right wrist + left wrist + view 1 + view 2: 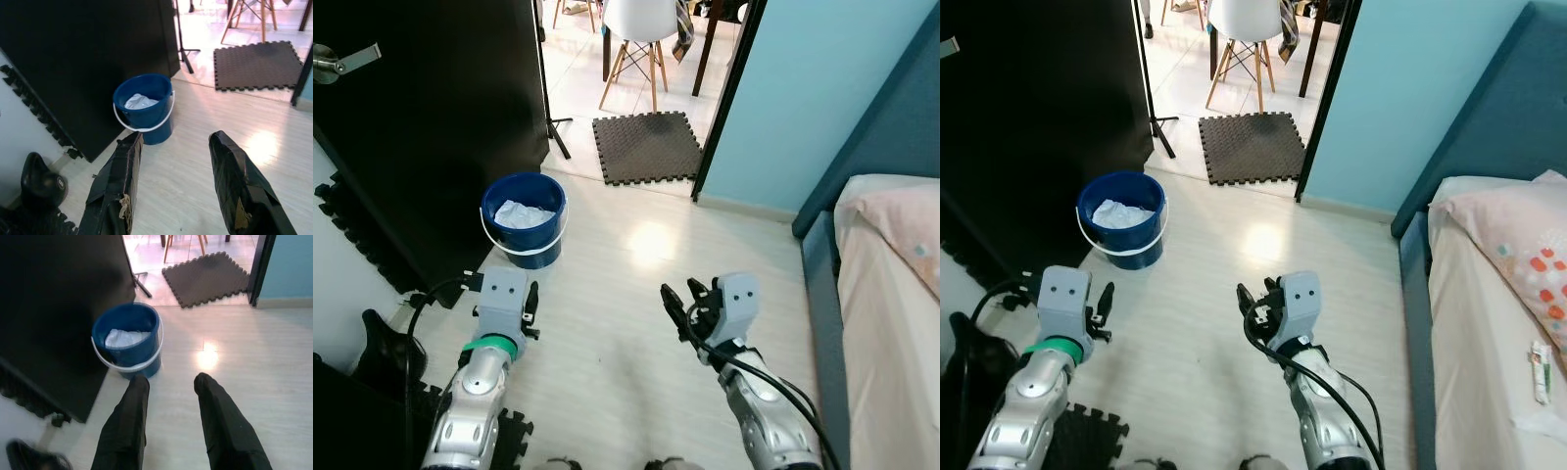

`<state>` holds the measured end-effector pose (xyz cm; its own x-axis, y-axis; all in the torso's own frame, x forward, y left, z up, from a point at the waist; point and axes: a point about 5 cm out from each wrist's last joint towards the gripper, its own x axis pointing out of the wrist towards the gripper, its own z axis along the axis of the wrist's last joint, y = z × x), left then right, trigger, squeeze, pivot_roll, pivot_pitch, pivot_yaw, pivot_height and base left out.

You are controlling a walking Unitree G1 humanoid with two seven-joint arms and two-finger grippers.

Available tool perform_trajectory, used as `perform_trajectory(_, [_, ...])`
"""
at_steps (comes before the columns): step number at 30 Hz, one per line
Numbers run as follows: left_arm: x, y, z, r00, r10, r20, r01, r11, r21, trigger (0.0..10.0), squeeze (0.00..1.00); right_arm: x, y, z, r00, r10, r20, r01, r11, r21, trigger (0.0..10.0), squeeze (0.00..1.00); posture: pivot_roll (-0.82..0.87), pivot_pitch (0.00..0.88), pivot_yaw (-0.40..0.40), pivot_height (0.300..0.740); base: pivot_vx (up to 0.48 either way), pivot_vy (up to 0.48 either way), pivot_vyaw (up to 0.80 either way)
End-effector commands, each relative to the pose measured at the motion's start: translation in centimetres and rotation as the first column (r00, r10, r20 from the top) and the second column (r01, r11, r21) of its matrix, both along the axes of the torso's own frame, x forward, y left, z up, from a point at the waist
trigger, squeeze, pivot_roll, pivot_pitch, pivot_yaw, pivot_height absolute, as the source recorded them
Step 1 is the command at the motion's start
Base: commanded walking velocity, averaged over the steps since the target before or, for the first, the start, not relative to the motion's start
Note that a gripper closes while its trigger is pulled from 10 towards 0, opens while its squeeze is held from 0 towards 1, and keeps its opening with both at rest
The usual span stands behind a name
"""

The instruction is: Clean up the room

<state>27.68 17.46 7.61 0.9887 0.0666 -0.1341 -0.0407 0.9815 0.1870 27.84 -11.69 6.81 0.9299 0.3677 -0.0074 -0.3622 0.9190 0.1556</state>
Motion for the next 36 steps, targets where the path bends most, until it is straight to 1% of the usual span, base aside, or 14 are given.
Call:
perform_trajectory(1, [-0.08,-0.37,-0.18,1.000,-0.012,-0.004,0.012,1.000,-0.002,10.0,0.00,-0.26,-0.61,-0.63,0.999,-0.017,-0.030,0.017,1.000,-0.006,10.0,0.00,-0.07,0.030,0.034,0.740,0.480,0.000,-0.80])
perform_trajectory(11, [0.03,-0.42,-0.11,1.000,-0.017,-0.001,0.017,1.000,0.003,10.0,0.00,-0.25,-0.68,-0.70,0.999,-0.023,-0.029,0.022,1.000,-0.021,10.0,0.00,-0.07,0.032,0.038,0.740,0.480,0.000,-0.80])
perform_trajectory(36, [0.06,-0.43,-0.02,1.000,-0.028,0.005,0.028,0.999,0.016,10.0,0.00,-0.12,-0.34,-0.48,1.000,-0.018,-0.012,0.018,1.000,-0.018,10.0,0.00,-0.07,0.034,0.046,0.740,0.480,0.000,0.00])
